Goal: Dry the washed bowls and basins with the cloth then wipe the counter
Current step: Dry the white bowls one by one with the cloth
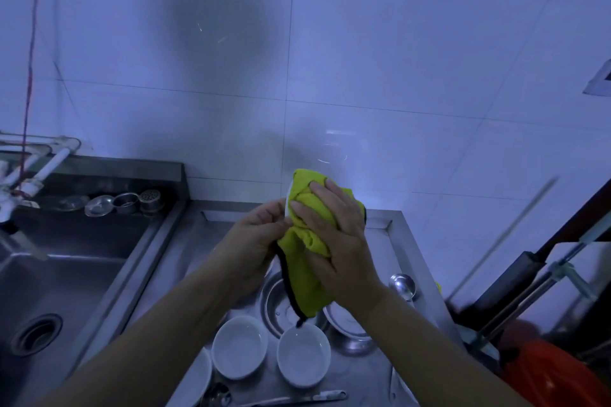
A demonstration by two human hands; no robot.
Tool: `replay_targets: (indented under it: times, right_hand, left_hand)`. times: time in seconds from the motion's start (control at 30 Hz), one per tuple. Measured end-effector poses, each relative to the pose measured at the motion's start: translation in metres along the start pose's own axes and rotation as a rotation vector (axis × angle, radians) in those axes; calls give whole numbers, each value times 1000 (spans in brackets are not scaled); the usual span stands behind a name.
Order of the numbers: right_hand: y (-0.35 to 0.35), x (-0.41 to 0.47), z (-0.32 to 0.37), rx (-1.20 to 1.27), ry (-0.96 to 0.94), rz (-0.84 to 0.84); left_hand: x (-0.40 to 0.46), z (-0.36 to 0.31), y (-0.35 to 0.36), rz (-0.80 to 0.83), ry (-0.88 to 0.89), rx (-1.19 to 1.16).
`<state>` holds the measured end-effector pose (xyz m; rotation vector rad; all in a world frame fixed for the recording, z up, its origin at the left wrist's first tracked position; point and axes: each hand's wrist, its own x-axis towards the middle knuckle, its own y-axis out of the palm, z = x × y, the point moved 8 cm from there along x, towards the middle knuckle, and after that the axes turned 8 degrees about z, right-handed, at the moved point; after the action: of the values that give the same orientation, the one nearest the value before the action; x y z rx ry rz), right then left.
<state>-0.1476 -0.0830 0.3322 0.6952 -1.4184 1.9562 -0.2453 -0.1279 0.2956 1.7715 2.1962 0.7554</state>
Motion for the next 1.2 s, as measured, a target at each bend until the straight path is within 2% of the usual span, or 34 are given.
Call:
replay_targets:
  times: [0.1, 0.17, 0.27, 0.37, 0.43, 0.57, 0.67, 0.73, 0.9, 1.0, 1.07, 1.2]
  right_hand:
    - [-9, 10, -11, 176, 80, -42]
    - [-16, 17, -26, 383, 195, -55]
    - [-23, 22, -43, 676, 344, -63]
    - [-26, 20, -51, 783, 426, -74]
    - [-30, 15, -57, 732, 483, -79]
    - [-54, 18, -59, 334, 523, -166]
    - [-45, 38, -23, 122, 250, -8]
    - [-31, 40, -8, 73, 142, 85]
    - [-18, 31, 21, -134, -38, -10]
    - [-18, 23, 30, -170, -156, -75]
    - [-22, 26, 20, -99, -89, -94]
    - [-43, 23, -22, 123, 196, -235]
  left_hand:
    - [0, -5, 4, 29, 19, 109]
    - [-2, -6, 6, 42, 13, 147]
    - [-4, -11, 7, 43, 26, 136]
    - [-5, -17, 1, 6, 55, 51]
    - [-5, -21, -5, -14, 71, -2]
    - [-5, -26, -14, -52, 77, 43]
    - [-4, -18, -14, -72, 58, 61]
    - [-2, -15, -11, -64, 61, 51]
    - [2, -16, -5, -50, 89, -10]
    - [2, -16, -5, -34, 89, -63]
    - [2, -15, -10, -62, 72, -77]
    - [-1, -18, -27, -156, 75, -128]
